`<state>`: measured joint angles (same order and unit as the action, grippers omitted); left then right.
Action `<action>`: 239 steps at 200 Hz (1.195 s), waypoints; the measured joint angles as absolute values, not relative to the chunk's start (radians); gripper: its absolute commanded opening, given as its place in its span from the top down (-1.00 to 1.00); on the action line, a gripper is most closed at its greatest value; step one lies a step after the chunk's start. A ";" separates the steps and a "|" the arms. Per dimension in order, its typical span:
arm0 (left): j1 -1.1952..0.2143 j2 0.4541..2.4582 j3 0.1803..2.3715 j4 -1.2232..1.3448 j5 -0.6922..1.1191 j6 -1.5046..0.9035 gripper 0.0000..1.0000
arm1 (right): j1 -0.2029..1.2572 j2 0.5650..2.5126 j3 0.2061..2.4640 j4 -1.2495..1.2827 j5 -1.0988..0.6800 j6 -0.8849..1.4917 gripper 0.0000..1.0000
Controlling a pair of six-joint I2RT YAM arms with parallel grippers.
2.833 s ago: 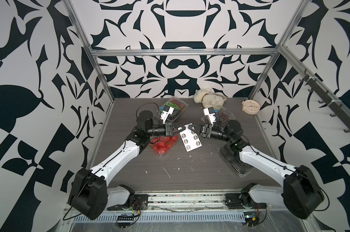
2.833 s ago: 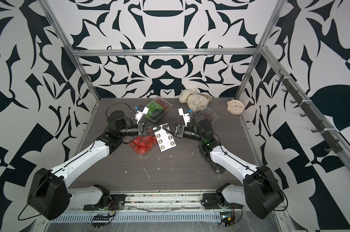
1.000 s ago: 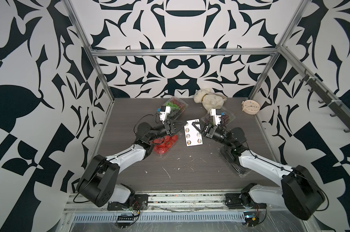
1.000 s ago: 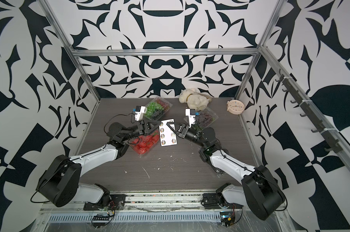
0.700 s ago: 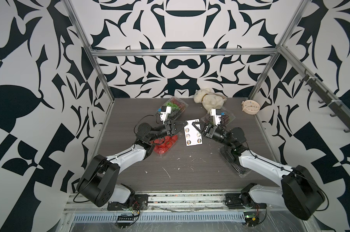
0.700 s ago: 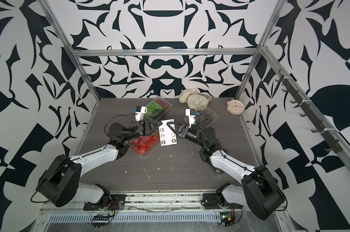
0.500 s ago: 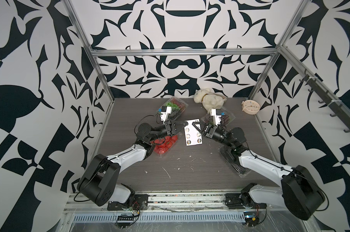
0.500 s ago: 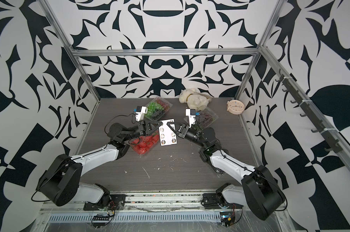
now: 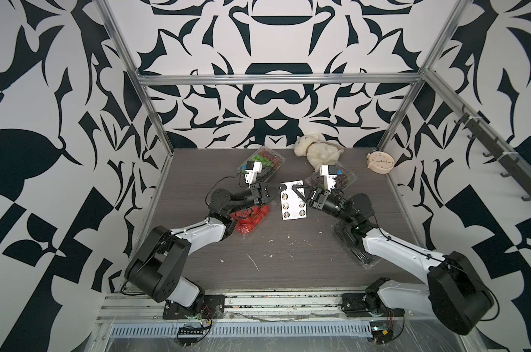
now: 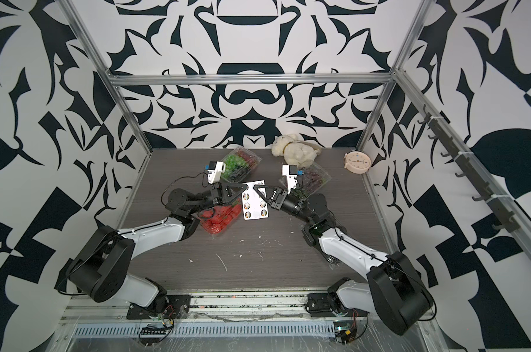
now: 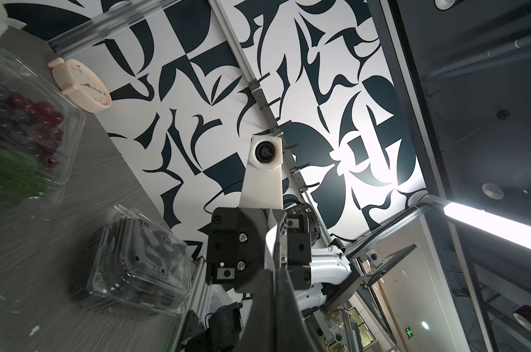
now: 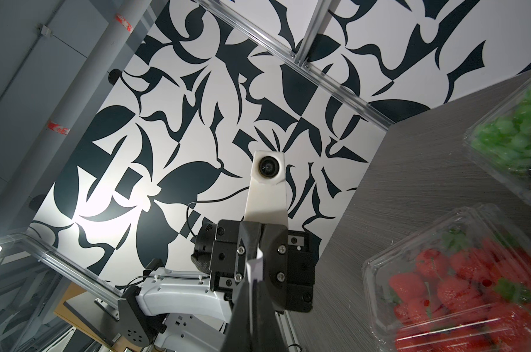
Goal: Label fruit boxes
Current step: Adjust the label sticker.
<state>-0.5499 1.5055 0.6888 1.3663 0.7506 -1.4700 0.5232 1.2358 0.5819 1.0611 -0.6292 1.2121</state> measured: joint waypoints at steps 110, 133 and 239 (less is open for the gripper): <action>-0.570 1.515 0.719 1.410 0.768 -1.477 1.00 | 0.523 1.247 0.582 1.067 -0.640 1.212 1.00; -0.579 1.518 0.729 1.409 0.776 -1.476 1.00 | 0.523 1.247 0.582 1.069 -0.646 1.212 1.00; -0.584 1.519 0.731 1.410 0.803 -1.472 1.00 | 0.504 1.133 0.581 0.960 -0.647 1.144 0.22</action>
<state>-0.5842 1.5188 0.7307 1.4101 0.8028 -1.4719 0.5041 1.1328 0.5812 0.9604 -0.6468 1.1442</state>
